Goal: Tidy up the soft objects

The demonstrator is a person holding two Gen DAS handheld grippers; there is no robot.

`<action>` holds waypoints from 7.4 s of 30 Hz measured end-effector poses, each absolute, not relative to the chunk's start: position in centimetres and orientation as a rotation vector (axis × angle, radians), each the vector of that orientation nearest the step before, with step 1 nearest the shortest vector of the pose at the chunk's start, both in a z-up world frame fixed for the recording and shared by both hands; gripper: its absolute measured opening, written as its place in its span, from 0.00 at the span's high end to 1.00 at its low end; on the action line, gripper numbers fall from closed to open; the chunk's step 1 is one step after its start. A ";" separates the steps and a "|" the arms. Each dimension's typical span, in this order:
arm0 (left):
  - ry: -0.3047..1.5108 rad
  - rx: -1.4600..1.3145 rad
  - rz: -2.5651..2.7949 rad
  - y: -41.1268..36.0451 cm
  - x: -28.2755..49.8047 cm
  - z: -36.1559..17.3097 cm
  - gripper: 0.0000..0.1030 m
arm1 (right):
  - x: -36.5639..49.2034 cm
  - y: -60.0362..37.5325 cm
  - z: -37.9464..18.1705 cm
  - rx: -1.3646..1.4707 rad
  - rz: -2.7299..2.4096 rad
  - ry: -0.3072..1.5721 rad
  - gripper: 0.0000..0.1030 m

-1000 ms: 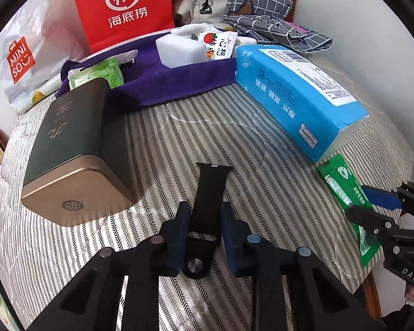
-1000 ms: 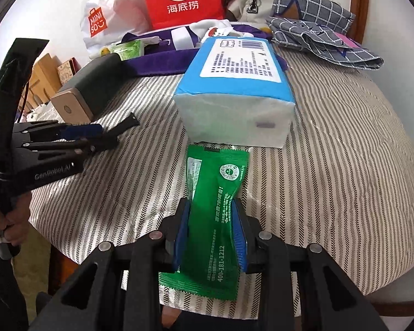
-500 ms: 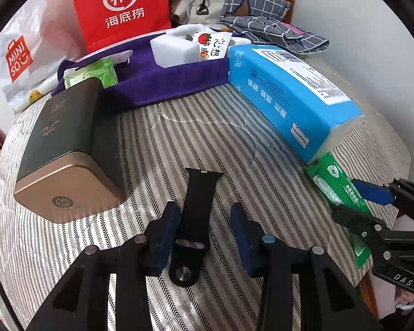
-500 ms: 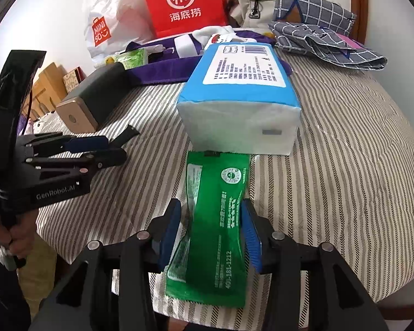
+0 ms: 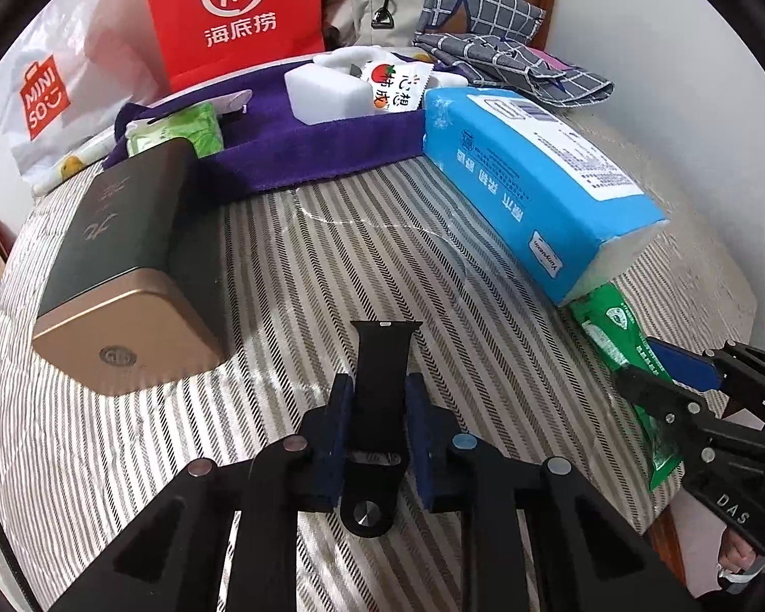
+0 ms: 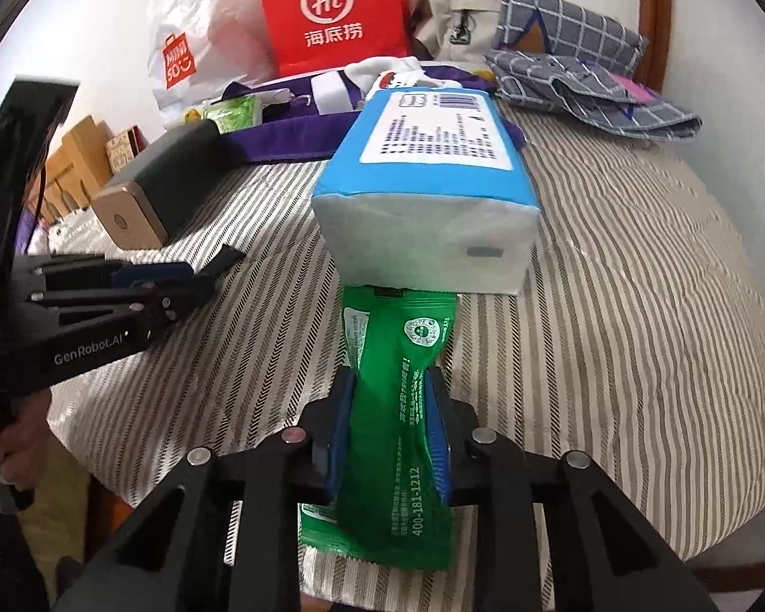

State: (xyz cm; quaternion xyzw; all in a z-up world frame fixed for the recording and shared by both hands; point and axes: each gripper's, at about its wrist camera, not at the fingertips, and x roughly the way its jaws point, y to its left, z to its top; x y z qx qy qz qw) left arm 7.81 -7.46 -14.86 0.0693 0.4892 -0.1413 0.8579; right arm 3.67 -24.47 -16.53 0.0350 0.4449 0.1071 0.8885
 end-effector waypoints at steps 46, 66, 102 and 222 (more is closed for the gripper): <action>0.855 -0.061 -0.142 1.0 4.7 -4.1 0.80 | 2.5 -25.5 -6.5 0.094 0.228 0.791 0.74; 0.783 -0.080 -0.114 2.2 8.0 0.5 0.80 | 7.2 -24.4 -1.5 0.108 0.276 0.738 0.74; 0.761 0.004 -0.126 1.4 16.9 3.8 0.80 | 17.5 -23.2 1.1 0.097 0.290 0.724 0.74; 0.792 -0.100 -0.062 0.1 5.8 2.0 0.10 | 5.4 -23.4 2.2 0.046 0.136 0.699 0.01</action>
